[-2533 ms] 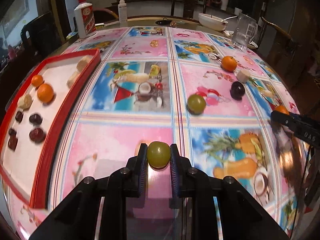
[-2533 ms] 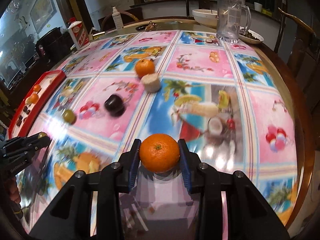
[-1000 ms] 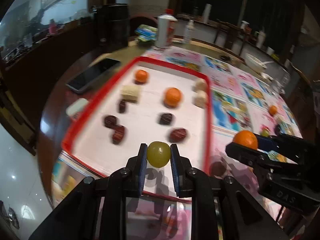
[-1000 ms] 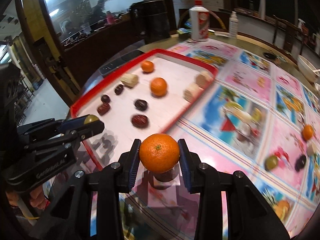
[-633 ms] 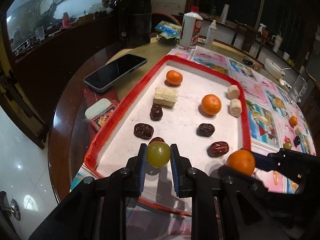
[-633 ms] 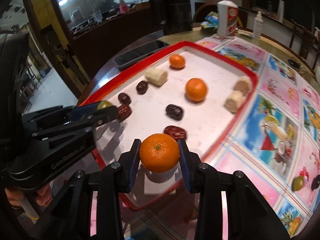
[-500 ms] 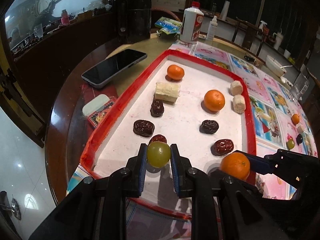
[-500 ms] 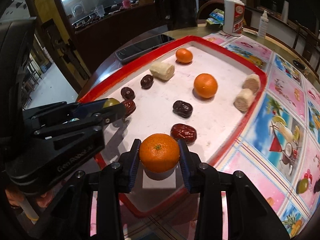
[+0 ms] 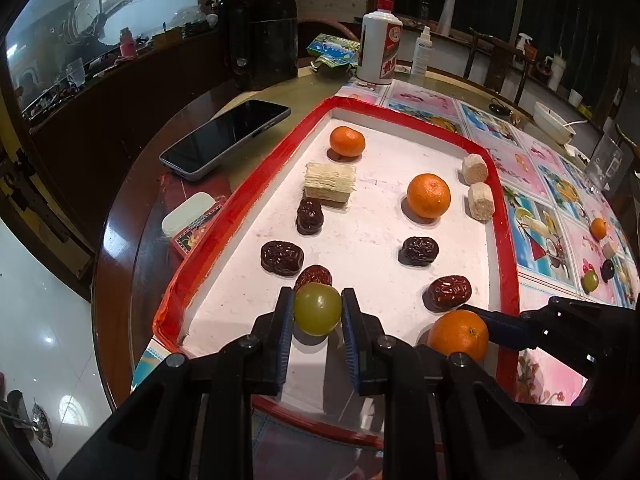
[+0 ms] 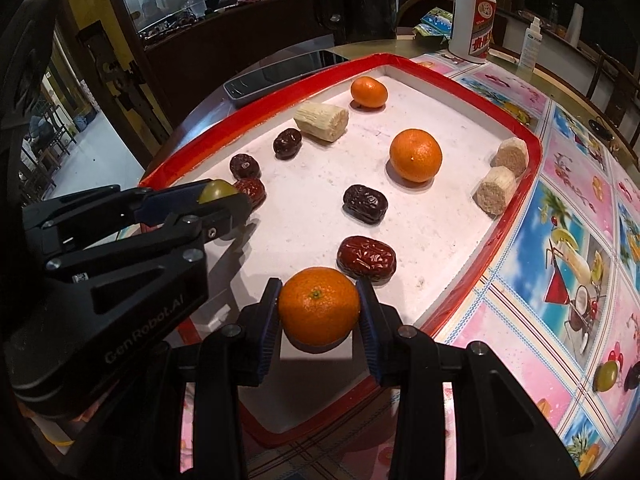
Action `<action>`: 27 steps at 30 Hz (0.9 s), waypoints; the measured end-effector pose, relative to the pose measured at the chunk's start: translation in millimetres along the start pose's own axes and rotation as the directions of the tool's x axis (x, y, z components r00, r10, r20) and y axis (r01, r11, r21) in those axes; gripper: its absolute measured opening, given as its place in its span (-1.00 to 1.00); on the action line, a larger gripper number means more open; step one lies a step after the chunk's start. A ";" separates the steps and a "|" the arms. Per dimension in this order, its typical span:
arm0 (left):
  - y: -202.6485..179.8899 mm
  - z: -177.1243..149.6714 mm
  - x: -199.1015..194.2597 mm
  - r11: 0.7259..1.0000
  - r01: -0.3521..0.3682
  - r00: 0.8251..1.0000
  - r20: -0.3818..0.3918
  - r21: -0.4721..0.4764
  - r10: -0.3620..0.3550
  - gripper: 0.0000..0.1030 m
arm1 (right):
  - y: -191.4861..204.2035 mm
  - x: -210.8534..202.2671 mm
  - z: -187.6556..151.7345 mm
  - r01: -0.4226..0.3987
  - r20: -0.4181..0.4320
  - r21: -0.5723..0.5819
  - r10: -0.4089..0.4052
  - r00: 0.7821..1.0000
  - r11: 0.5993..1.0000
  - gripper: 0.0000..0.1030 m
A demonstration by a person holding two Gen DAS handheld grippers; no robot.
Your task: Organize fruits
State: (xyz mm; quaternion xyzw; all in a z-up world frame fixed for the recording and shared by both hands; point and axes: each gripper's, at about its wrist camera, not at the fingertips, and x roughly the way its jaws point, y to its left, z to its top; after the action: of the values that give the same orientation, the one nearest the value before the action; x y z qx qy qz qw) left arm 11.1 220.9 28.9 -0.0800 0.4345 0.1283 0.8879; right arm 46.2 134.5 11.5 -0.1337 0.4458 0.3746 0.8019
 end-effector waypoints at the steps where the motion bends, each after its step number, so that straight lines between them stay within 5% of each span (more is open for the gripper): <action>1: 0.0 -0.2 0.0 1.000 -0.004 1.000 -0.004 0.001 0.004 -0.52 | -0.2 0.2 0.0 0.001 -0.002 0.000 -0.001 1.000 1.000 -0.24; 4: -0.6 -0.7 0.1 1.000 -0.026 1.000 -0.007 0.002 0.026 -0.10 | -0.8 -0.2 0.4 0.008 -0.009 0.000 -0.008 1.000 1.000 -0.23; 11: 0.4 -1.3 -10.4 0.998 -0.062 0.998 0.026 0.005 0.062 0.19 | 0.4 -11.8 -1.4 0.035 0.011 0.002 -0.035 0.999 0.999 0.05; 27: -26.5 -4.9 -33.7 0.999 -0.040 0.998 0.052 0.009 0.039 0.19 | -5.3 -60.1 -20.3 0.079 0.081 -0.040 -0.075 0.994 0.996 0.07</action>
State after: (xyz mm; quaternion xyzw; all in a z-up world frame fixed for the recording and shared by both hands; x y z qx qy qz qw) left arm -4.6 189.0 53.4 -0.0635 0.4135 0.1456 0.8965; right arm 18.2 90.8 48.4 -0.1532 0.3999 0.3579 0.8298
